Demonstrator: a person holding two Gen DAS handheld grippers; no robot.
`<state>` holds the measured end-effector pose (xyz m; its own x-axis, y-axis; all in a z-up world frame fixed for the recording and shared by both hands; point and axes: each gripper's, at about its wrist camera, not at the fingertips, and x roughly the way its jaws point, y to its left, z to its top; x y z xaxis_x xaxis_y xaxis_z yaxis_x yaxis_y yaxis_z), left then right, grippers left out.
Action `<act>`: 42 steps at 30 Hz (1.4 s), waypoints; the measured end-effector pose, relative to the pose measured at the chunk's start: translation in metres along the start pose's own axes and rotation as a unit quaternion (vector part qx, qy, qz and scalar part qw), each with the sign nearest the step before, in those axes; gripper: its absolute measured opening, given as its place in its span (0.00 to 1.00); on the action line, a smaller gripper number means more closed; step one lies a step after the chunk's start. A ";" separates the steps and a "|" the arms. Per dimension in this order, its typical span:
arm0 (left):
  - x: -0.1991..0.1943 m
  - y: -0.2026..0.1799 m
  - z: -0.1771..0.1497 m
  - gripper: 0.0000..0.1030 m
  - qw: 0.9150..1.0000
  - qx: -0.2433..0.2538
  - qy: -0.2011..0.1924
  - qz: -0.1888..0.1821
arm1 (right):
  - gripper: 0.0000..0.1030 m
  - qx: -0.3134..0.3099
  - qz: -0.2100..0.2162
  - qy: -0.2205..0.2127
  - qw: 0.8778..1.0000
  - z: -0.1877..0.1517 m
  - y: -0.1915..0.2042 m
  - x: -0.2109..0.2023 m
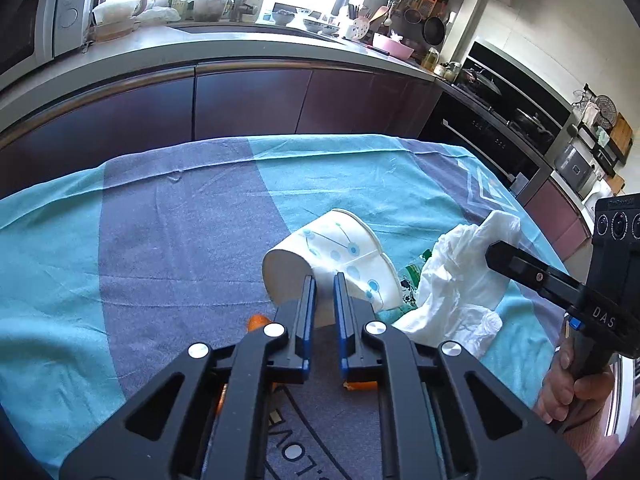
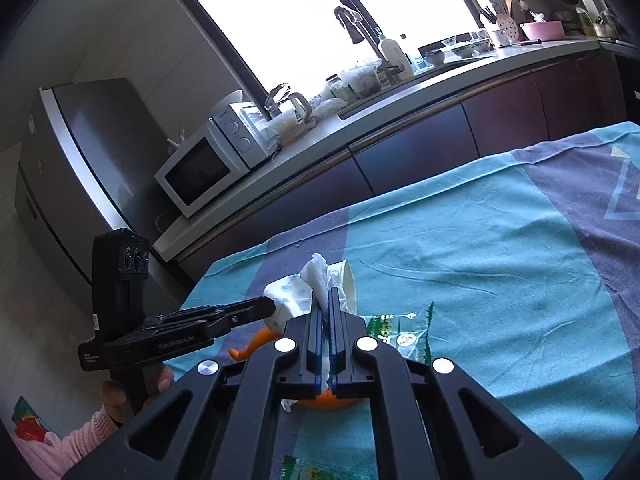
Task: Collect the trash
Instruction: 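Grasp the white paper cup with the left gripper while the right gripper grasps the white tissue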
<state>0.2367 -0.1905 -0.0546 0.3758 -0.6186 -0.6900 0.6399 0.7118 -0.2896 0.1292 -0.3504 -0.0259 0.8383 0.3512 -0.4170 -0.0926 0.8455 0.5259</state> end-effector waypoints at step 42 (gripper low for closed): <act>-0.326 0.136 -0.167 0.04 0.962 -0.137 -0.175 0.158 | 0.02 -0.140 0.232 0.097 0.958 -0.036 0.232 0.094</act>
<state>0.0895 0.1628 0.0203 0.7558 -0.3971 -0.5207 0.2739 0.9139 -0.2996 0.1670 -0.1071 0.0307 0.5588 0.7606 -0.3306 -0.5938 0.6452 0.4807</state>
